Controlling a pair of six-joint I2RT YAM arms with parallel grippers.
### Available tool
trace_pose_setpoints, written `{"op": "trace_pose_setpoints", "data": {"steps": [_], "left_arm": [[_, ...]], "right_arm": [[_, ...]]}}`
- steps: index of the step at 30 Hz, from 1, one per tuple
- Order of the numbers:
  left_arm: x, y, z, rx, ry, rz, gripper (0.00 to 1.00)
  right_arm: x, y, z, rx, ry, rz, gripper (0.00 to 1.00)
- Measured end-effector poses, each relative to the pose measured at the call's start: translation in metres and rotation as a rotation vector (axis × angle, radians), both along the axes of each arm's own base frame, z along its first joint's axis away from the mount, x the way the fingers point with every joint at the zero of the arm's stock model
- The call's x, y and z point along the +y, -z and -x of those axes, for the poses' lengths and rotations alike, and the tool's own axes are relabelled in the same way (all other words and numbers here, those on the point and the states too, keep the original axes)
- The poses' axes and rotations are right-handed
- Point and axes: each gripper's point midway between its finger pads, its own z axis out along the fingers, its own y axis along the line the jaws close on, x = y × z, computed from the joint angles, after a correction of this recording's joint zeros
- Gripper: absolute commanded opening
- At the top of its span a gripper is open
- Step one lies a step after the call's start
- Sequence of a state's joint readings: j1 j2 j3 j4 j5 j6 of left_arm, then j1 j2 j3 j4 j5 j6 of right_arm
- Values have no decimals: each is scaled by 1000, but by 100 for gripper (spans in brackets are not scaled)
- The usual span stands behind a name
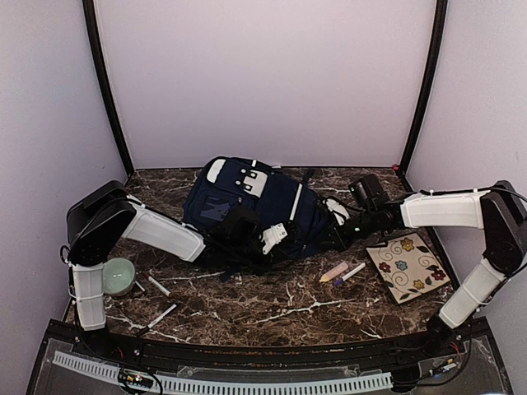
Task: Pack the student bag
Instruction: Pick up the largest pocket of the bag from the second largest pocket of the bag, then hold the largest pocket of the student bag.
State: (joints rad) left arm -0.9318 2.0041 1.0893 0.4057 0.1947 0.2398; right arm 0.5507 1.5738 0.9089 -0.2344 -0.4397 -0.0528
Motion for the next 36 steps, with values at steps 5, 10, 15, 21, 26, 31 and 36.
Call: {"op": "trace_pose_setpoints", "data": {"steps": [5, 10, 15, 21, 26, 31, 36], "left_arm": [[-1, -4, 1, 72, -19, 48, 0], [-5, -10, 1, 128, -36, 99, 0], [-9, -15, 2, 160, -41, 130, 1], [-9, -14, 3, 187, -48, 140, 1], [-9, -13, 2, 196, -51, 142, 0], [-9, -13, 2, 197, -52, 141, 1], [-9, -12, 2, 193, -50, 138, 0]], "right_arm": [[6, 0, 5, 19, -23, -17, 19], [19, 6, 6, 23, -52, -13, 32], [31, 8, 6, 7, -71, -7, 41], [38, 16, 2, -8, -61, 22, 40], [37, 25, -5, -19, -25, 62, 30], [35, 28, -10, -36, -6, 86, 19], [32, 28, -12, -54, -5, 103, 9]]}}
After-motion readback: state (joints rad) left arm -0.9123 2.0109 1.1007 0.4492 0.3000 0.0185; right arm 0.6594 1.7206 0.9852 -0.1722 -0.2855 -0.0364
